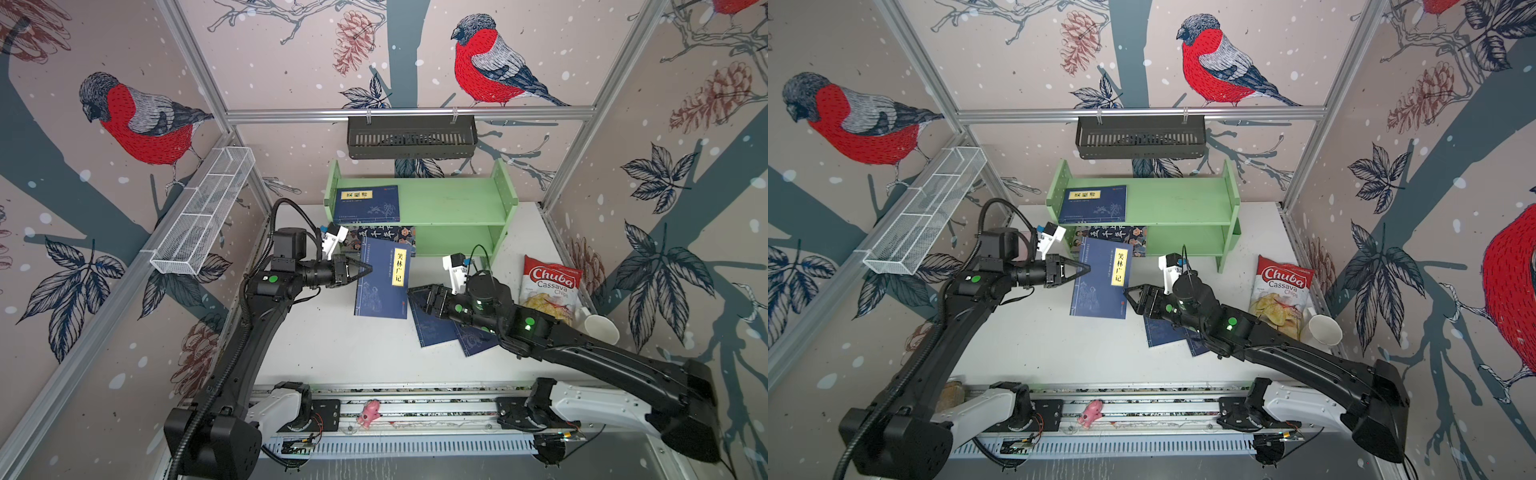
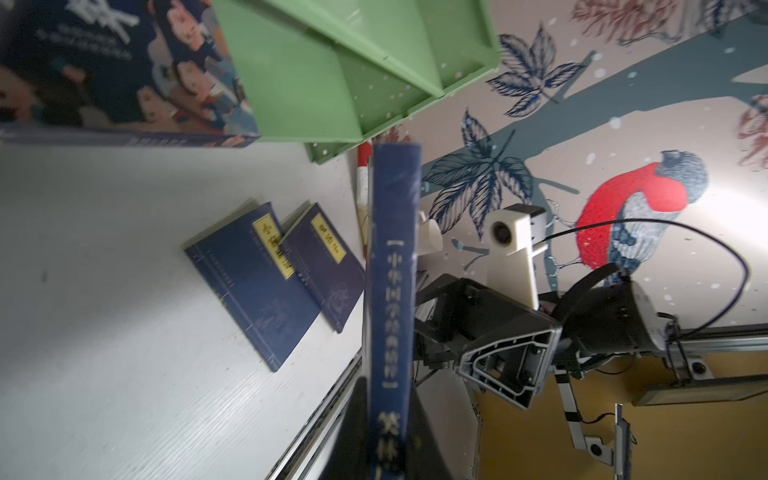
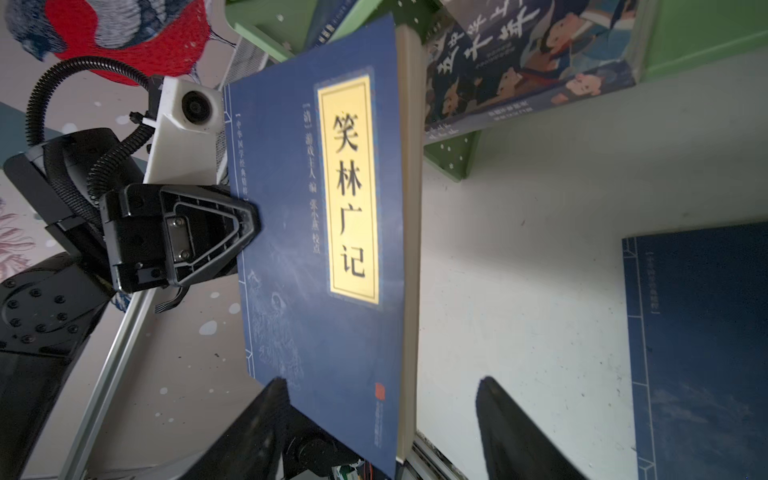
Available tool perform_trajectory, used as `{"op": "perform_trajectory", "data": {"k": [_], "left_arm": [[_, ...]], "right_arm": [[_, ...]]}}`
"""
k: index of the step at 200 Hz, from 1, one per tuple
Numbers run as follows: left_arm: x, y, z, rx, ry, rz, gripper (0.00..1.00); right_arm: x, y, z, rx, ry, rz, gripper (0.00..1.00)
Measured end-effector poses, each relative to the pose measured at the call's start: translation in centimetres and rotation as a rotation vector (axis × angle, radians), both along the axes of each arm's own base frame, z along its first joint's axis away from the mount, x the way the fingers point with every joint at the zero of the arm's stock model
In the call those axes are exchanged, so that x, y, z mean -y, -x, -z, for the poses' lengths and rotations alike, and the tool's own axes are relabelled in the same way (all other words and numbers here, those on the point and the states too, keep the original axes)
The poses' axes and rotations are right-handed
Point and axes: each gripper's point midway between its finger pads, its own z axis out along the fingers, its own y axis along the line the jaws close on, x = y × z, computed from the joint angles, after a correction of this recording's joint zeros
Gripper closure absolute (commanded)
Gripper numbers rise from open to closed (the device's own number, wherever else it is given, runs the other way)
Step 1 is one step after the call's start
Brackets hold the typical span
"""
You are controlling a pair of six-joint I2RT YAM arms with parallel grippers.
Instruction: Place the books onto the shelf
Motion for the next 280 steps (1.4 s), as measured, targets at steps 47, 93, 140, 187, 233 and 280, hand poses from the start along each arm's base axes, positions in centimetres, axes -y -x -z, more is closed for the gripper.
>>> {"op": "perform_trajectory", "data": {"k": [47, 93, 140, 187, 233, 280], "left_arm": [[-0.2, -1.0, -10.8, 0.238, 0.16, -0.078, 1.0], [-1.8, -0.8, -16.8, 0.437, 0.23, -0.229, 1.0], [-3.1, -1.1, -17.4, 0.429, 0.278, -0.345, 1.0], [-3.2, -3.0, -15.2, 0.305, 0.322, -0.377, 1.0], [-3.1, -3.3, -14.9, 0.244, 0.418, -0.372, 1.0], [-3.1, -3.0, -15.1, 0.233, 0.461, -0.363, 1.0]], "right_arm": [[-0.8, 1.7, -5.2, 0.132, -0.078, -0.03, 0.27], [-2.8, 2.2, -7.2, 0.191, -0.164, -0.031, 0.26], [-4.7, 0.8, -9.1, 0.239, -0.262, 0.01, 0.25], [-5.7, -1.0, -11.8, 0.297, -0.381, 0.046, 0.23], [-7.1, -3.3, -12.5, 0.326, -0.434, 0.056, 0.24], [-7.0, -4.3, -13.3, 0.346, -0.496, 0.038, 0.34]]}}
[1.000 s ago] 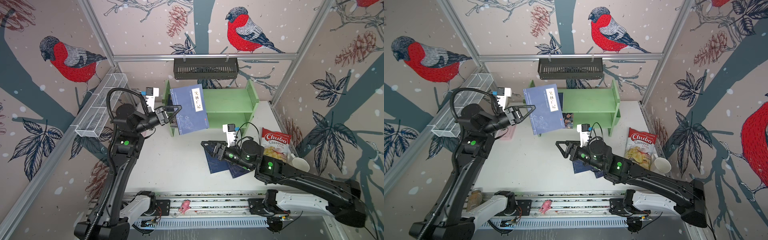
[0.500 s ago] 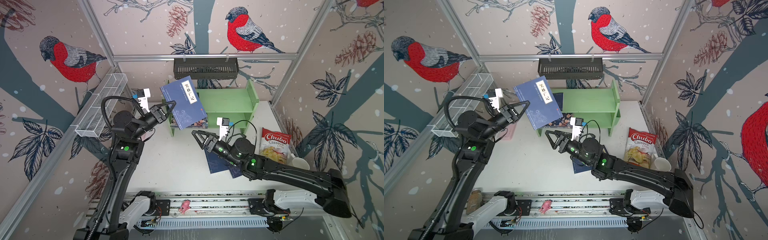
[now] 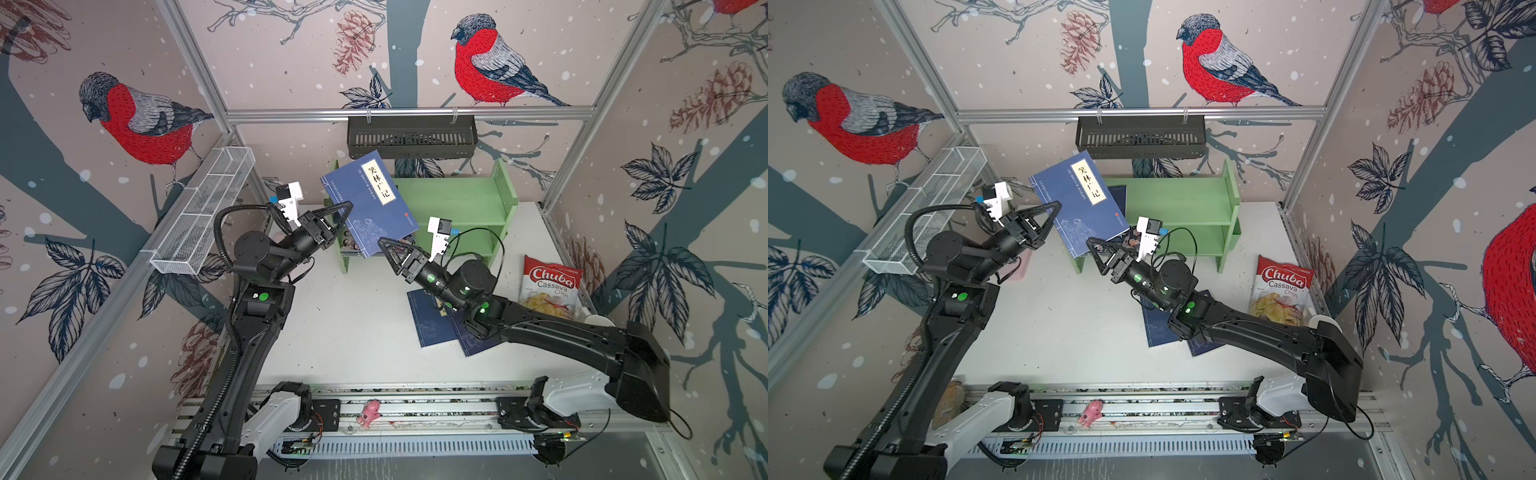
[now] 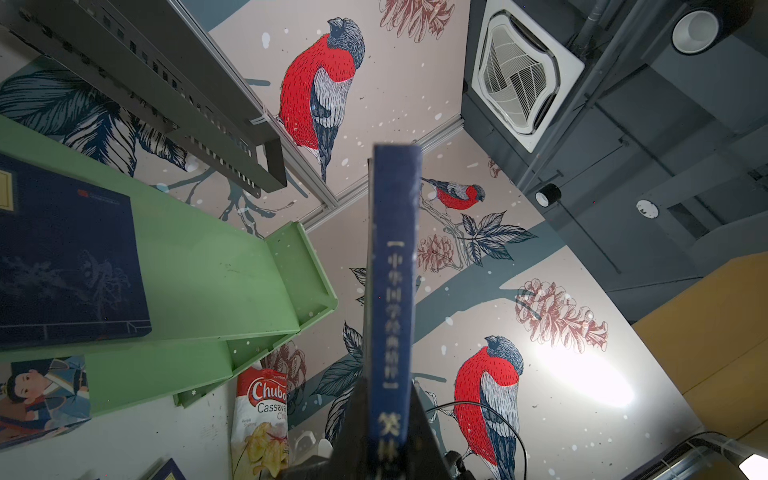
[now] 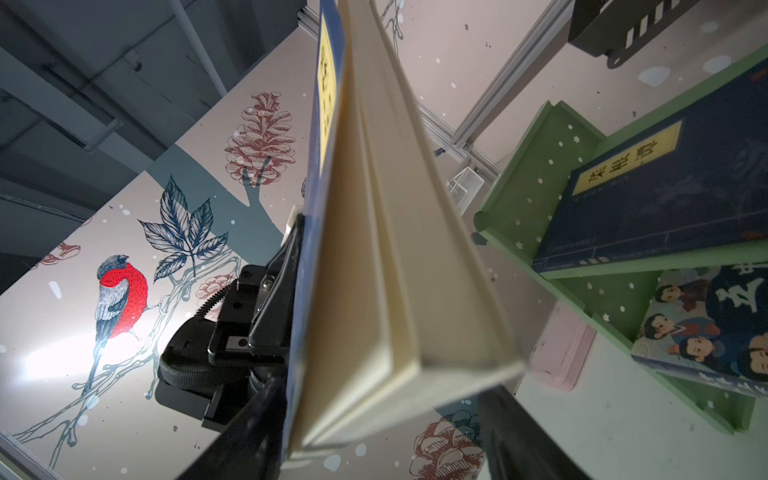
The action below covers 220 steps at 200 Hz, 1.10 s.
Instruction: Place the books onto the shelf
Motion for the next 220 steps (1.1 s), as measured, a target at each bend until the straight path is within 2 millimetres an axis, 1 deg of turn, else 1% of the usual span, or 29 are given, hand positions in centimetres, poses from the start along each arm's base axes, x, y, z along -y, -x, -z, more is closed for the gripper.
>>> {"op": "perform_trajectory", "data": {"k": [17, 35, 38, 46, 51, 58, 64, 108, 119, 135, 149, 177, 189, 220], "left_arm": [[0.0, -0.1, 0.7, -0.015, 0.009, 0.002, 1.0], [-0.1, -0.5, 1.9, -0.055, 0.024, 0.002, 1.0], [-0.1, -0.6, 2.1, -0.062, 0.026, 0.002, 1.0], [-0.1, -0.8, 2.5, -0.077, 0.031, 0.001, 1.0], [-0.1, -0.8, 2.7, -0.084, 0.036, 0.002, 1.0], [-0.2, -0.9, 2.9, -0.093, 0.045, 0.002, 1.0], [-0.2, -0.9, 3.0, -0.096, 0.048, 0.001, 1.0], [-0.4, -1.1, 3.1, -0.098, 0.064, -0.012, 1.0], [-0.5, -1.2, 3.3, -0.101, 0.063, -0.015, 0.87], [-0.5, -0.8, 3.5, -0.096, 0.05, 0.0, 0.63], [-0.8, -0.6, 3.6, -0.088, 0.043, 0.0, 0.51], [-0.9, 0.0, 4.4, -0.077, 0.016, 0.04, 0.37], [-1.0, 0.3, 5.0, -0.077, 0.007, 0.054, 0.33], [-0.6, 1.4, 6.3, -0.07, -0.024, 0.132, 0.27]], "right_arm": [[0.1, -0.2, -0.5, 0.017, -0.023, -0.006, 0.42], [-0.1, -0.4, -0.8, 0.03, -0.035, -0.024, 0.57], [-0.1, -0.5, -0.8, 0.031, -0.039, -0.025, 0.61], [-0.1, -0.7, -0.9, 0.022, -0.052, -0.034, 0.76], [-0.2, -0.7, -0.9, 0.03, -0.052, -0.038, 0.83], [-0.2, -0.9, -0.9, 0.03, -0.053, -0.041, 0.91], [-0.3, -1.0, -0.8, 0.023, -0.055, -0.045, 0.95], [-0.1, -1.6, -1.1, 0.025, -0.036, -0.074, 0.98], [-0.1, -1.7, -1.0, 0.025, -0.017, -0.092, 0.98], [0.1, -1.7, -0.9, 0.028, 0.009, -0.123, 0.98], [0.7, -1.8, -0.9, 0.027, 0.029, -0.144, 0.98], [2.2, -1.7, -0.9, 0.019, 0.064, -0.198, 0.99], [2.8, -1.3, -0.9, 0.013, 0.08, -0.224, 0.99], [4.1, -0.1, -0.3, 0.006, 0.139, -0.318, 0.99]]}}
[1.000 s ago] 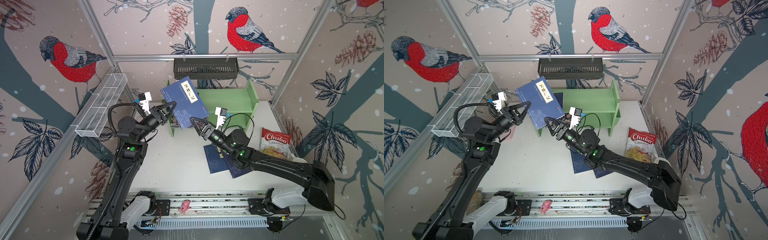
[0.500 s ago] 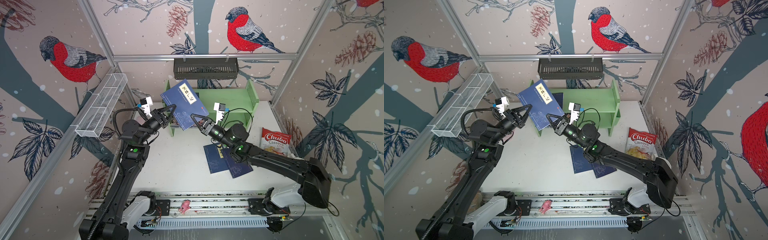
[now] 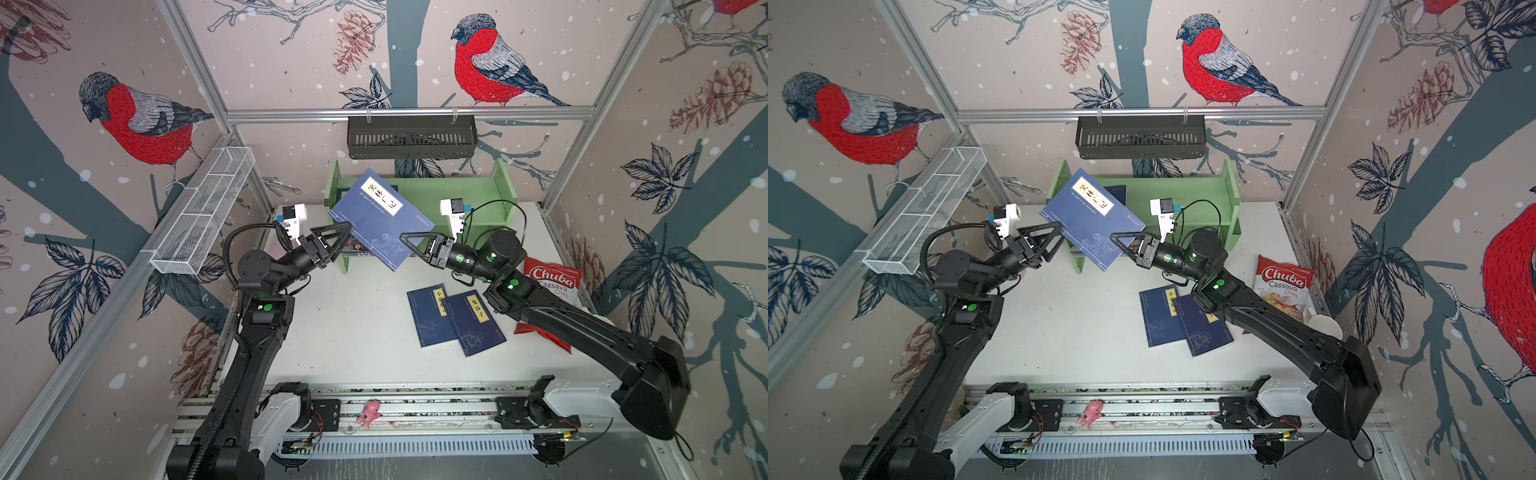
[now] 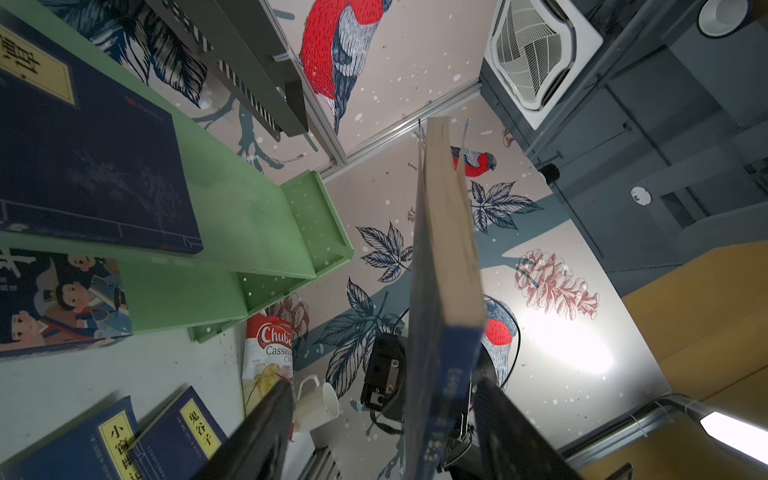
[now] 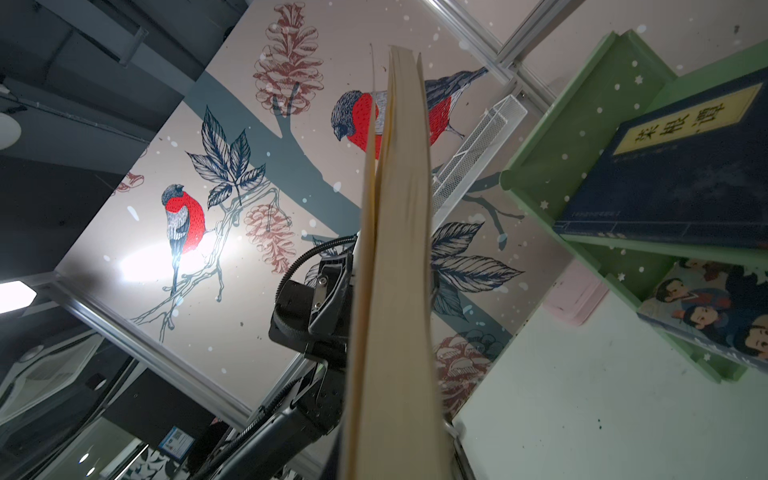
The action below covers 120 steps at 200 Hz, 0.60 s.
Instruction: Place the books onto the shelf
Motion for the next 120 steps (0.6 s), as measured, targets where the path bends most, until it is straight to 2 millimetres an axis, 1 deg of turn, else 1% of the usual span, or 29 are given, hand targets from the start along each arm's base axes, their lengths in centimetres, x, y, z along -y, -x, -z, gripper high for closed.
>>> {"op": "perform_trajectory", "data": {"k": [15, 35, 63, 77, 101, 111, 120], "left_arm": [[0.4, 0.8, 0.3, 0.013, -0.01, 0.049, 0.26], [0.9, 2.1, 0.1, 0.051, -0.02, 0.113, 0.24], [1.4, 3.8, -0.3, 0.101, -0.041, 0.182, 0.24], [1.5, 4.4, -0.2, 0.107, -0.051, 0.205, 0.26], [1.7, 4.9, 0.6, 0.092, -0.066, 0.238, 0.27], [1.8, 5.1, 0.9, 0.089, -0.072, 0.249, 0.24], [1.8, 5.2, 1.1, 0.088, -0.075, 0.252, 0.24]], "right_arm": [[0.5, 0.2, 0.7, 0.002, 0.04, -0.028, 0.99], [1.4, 0.7, 2.1, -0.023, 0.113, -0.066, 0.99], [2.5, 1.7, 2.8, -0.005, 0.177, -0.117, 0.99], [3.2, 2.3, 3.0, 0.011, 0.2, -0.146, 0.99], [4.1, 3.1, 3.7, 0.024, 0.231, -0.193, 0.99], [4.4, 3.5, 3.9, 0.025, 0.242, -0.213, 0.99], [4.7, 3.9, 4.0, 0.028, 0.248, -0.23, 0.99]]}}
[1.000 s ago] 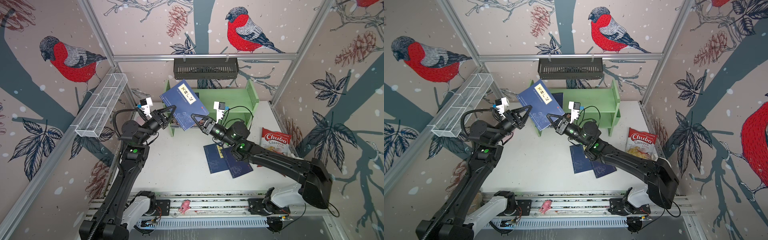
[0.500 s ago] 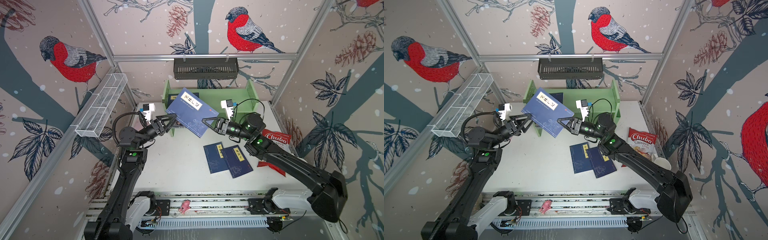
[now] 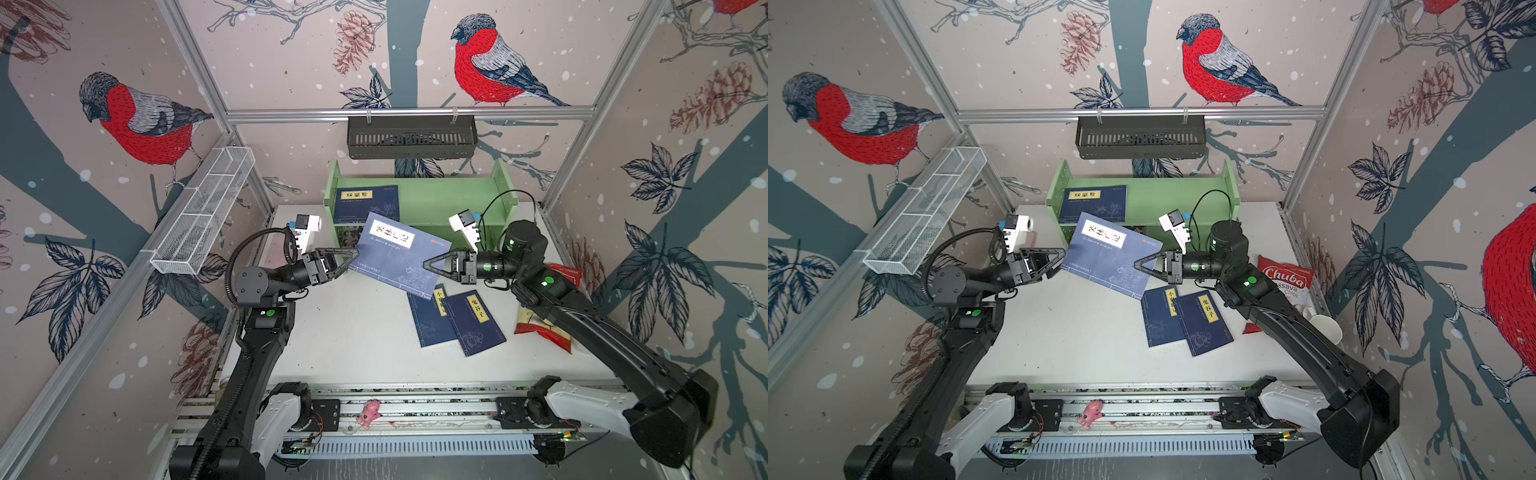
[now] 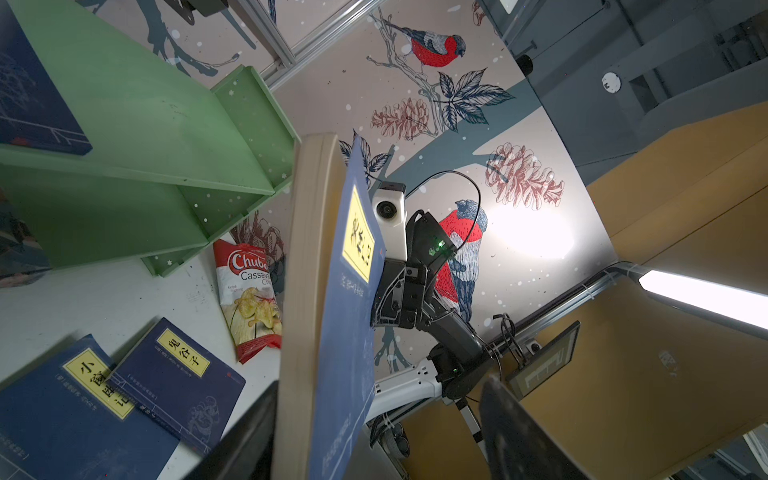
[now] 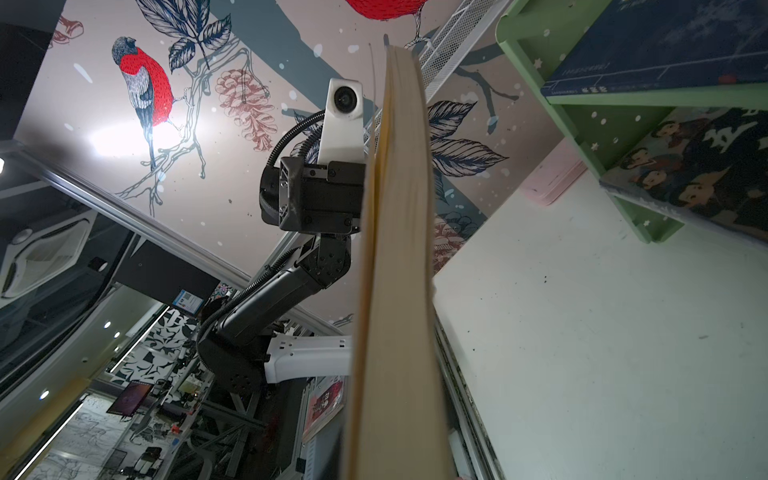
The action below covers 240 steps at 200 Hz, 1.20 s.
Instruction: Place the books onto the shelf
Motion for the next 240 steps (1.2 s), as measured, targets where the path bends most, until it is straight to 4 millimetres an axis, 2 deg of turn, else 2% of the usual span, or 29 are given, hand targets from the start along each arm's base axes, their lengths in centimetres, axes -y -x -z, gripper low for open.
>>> {"op": "perform_trajectory", "data": {"k": [33, 59, 68, 100, 113, 123, 132, 143, 185, 210, 224, 240], "left_arm": [[0.2, 0.4, 0.6, 0.026, -0.023, 0.0, 0.37], [1.6, 1.3, 0.9, 0.057, -0.04, 0.059, 0.49], [2.2, 1.7, 1.0, 0.062, -0.046, 0.087, 0.58], [2.6, 1.6, 1.2, 0.066, -0.055, 0.108, 1.0], [2.6, 1.5, 1.2, 0.076, -0.058, 0.103, 1.0], [2.6, 1.5, 1.1, 0.076, -0.059, 0.102, 1.0], [2.6, 1.5, 1.1, 0.071, -0.059, 0.102, 1.0], [2.6, 1.5, 1.0, 0.076, -0.062, 0.098, 1.0], [1.7, -0.4, -0.5, 0.101, -0.06, 0.0, 1.0], [1.3, -1.9, -0.4, 0.072, -0.05, -0.049, 1.0], [1.1, -2.4, -0.3, 0.047, -0.043, -0.061, 1.0], [1.0, -2.8, -0.3, 0.037, -0.035, -0.075, 1.0]], "right_arm": [[0.1, 1.3, 0.1, 0.008, 0.015, -0.078, 0.99], [-0.1, 1.6, 0.3, 0.015, 0.025, -0.119, 0.98], [-0.2, 1.7, 0.5, 0.007, 0.031, -0.128, 0.98], [-0.9, 2.0, 0.3, 0.022, 0.035, -0.168, 0.96], [-1.0, 1.8, 0.2, 0.032, 0.036, -0.172, 0.74], [-1.1, 1.6, 0.3, 0.023, 0.041, -0.171, 0.67], [-1.2, 1.4, 0.4, 0.024, 0.043, -0.162, 0.55], [-1.3, 1.2, 0.5, 0.024, 0.047, -0.149, 0.53], [-1.0, 0.0, 1.2, 0.007, 0.023, -0.061, 0.59], [-1.1, -0.3, 0.7, 0.014, -0.004, -0.033, 0.64], [-1.2, -0.4, 0.2, 0.019, -0.022, -0.027, 0.7], [-1.4, -0.8, -0.2, 0.017, -0.037, -0.014, 0.73]]}}
